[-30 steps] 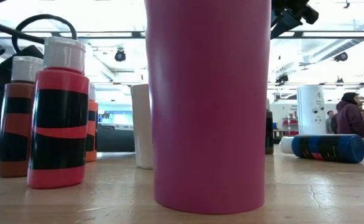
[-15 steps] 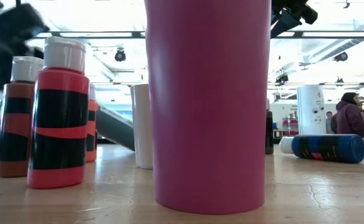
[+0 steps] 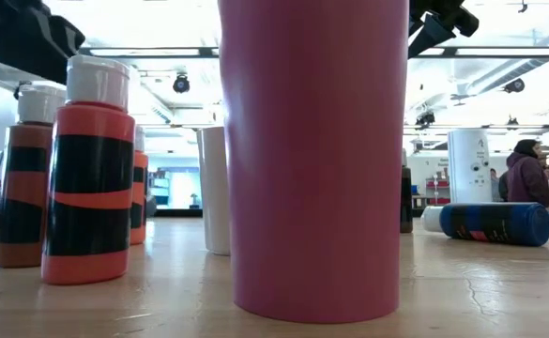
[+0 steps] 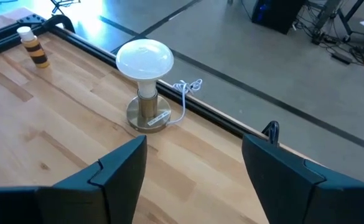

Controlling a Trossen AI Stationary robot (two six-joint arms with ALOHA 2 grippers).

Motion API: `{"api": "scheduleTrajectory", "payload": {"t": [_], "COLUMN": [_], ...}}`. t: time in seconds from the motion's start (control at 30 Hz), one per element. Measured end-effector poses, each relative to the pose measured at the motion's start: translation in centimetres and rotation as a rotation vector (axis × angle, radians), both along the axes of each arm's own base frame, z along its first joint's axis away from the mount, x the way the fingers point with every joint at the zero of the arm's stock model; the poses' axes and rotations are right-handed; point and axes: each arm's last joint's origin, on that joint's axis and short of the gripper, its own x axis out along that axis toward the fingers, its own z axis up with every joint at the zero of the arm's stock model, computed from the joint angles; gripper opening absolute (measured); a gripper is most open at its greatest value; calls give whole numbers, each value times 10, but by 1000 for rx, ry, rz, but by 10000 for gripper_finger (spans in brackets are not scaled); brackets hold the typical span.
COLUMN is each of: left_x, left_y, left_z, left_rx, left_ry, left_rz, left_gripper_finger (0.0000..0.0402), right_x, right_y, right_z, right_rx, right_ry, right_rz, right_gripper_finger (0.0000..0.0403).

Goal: Pick & Place Paint Supplies
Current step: Put the black paint bottle into the white bin

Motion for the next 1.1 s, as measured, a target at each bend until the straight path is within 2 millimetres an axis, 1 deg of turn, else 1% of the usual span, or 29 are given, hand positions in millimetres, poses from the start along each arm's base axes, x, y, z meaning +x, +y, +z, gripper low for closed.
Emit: {"api": "scheduleTrajectory", "payload": {"t": [0.2,0.37,0.5,0.6,0.77,0.97,1.1], "left_x": [2,5,8,11,17,23,28], "left_y": [2,4,7,8,15,28,38], "left_z": [-13,-9,-3,5,23,45,62], "left_rx": [-32,-20,-10,-29,-85,-148,-170], "left_ry": [50,59,69,79,112,165,157], "left_rz": [28,12,-3,-28,-57,-98,-131], "left_gripper_finger": [121,121,121,121,121,121,121], "right_x": [0,0,0,1,2,3,3], "right_y": [0,0,0,0,0,0,0], "right_z": [0,0,0,0,2,2,3], "right_rx": [0,0,0,0,1,1,1], "right_ry": [0,0,-2,-8,-34,-43,-49], "right_rz": [0,1,1,0,1,1,1], "right_gripper_finger": [238,226,224,230,246,261,268]}}
